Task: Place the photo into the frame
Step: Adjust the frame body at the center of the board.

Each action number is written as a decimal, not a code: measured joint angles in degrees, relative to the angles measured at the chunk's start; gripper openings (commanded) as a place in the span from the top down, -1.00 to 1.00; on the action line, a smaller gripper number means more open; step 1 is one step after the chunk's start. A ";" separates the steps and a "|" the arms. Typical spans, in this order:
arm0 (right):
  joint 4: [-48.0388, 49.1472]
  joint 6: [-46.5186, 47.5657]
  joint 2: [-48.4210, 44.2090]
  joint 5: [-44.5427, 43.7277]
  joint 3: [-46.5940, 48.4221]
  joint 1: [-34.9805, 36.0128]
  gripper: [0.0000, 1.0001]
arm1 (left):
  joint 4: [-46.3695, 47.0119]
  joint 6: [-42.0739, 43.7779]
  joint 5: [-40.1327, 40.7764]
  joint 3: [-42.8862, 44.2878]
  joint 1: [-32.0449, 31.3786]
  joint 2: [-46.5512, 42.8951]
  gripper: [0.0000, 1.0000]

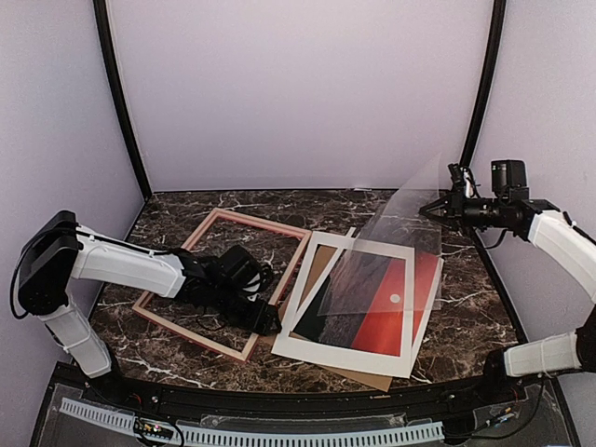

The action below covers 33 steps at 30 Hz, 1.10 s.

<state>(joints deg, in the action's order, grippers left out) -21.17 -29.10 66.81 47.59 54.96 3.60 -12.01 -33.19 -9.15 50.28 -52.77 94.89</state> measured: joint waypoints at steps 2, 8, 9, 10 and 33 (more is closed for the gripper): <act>-0.39 -0.13 0.50 0.09 0.46 0.00 1.00 | 0.39 -0.83 -0.61 0.02 -1.40 0.17 -0.54; -0.81 -0.37 2.38 0.33 2.71 0.00 1.00 | 1.18 -1.81 -3.67 4.20 -4.26 4.22 -0.54; -0.87 -0.37 2.75 0.37 3.17 0.00 1.00 | 1.38 -1.81 -4.42 5.60 -4.70 5.42 -0.54; -1.11 -0.37 3.15 0.37 3.65 0.00 1.00 | 1.60 -1.77 -5.27 6.99 -5.05 6.75 -0.54; -5.84 -2.10 8.68 -5.51 20.28 4.63 1.00 | -1.60 5.75 -7.45 17.99 -6.27 9.79 -0.62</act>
<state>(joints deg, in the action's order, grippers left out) -27.00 -31.20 75.48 42.09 75.24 8.23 -13.61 -27.44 -16.60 68.27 -59.05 104.68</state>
